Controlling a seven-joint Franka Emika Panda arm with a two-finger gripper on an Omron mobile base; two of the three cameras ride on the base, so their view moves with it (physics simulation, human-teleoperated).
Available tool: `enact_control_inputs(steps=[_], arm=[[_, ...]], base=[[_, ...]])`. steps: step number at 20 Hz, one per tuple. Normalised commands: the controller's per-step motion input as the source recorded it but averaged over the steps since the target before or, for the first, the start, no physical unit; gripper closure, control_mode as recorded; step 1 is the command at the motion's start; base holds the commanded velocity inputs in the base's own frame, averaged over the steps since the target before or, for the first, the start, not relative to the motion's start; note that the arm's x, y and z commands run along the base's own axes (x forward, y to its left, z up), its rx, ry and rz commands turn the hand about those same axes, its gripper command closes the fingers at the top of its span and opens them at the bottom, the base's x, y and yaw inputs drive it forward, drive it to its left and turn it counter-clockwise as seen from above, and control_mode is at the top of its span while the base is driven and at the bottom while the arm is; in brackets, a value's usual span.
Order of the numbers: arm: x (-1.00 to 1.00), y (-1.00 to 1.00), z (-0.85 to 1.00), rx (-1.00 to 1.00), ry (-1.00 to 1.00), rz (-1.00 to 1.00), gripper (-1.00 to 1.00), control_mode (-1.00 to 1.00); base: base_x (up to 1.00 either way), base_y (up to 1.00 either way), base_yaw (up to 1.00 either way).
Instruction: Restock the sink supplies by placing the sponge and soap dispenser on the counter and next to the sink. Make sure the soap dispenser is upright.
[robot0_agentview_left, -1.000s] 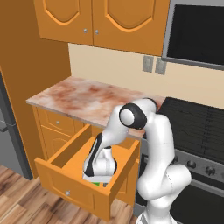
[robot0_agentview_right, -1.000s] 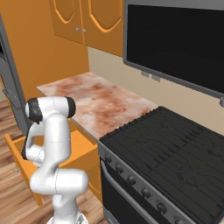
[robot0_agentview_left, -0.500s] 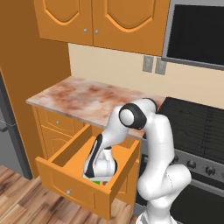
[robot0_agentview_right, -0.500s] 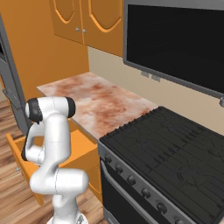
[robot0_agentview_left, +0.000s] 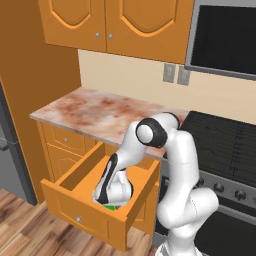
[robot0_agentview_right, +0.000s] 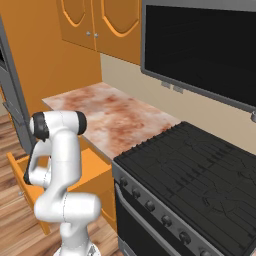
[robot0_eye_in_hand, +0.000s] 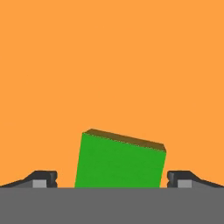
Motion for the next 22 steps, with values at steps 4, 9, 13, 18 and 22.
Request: enact_control_inputs(steps=[4, 9, 13, 18, 22], arm=[[0.23, 0.17, -0.06, 0.00, 0.00, 0.00, -1.00, -1.00], [0.12, 0.09, -0.27, 0.00, 0.00, 0.00, -1.00, -1.00], [0.00, 0.09, -0.31, 0.00, 0.00, 0.00, -1.00, -1.00], [0.00, 0.09, -0.43, -0.01, 0.00, 0.00, -1.00, -1.00], [0.00, 0.14, -0.59, -0.06, 0.00, 0.00, -1.00, -1.00]], base=[[0.00, 0.00, 0.00], [0.00, 0.00, 0.00], [0.00, 0.00, 0.00], [0.00, 0.00, 0.00], [0.00, 0.00, 0.00]])
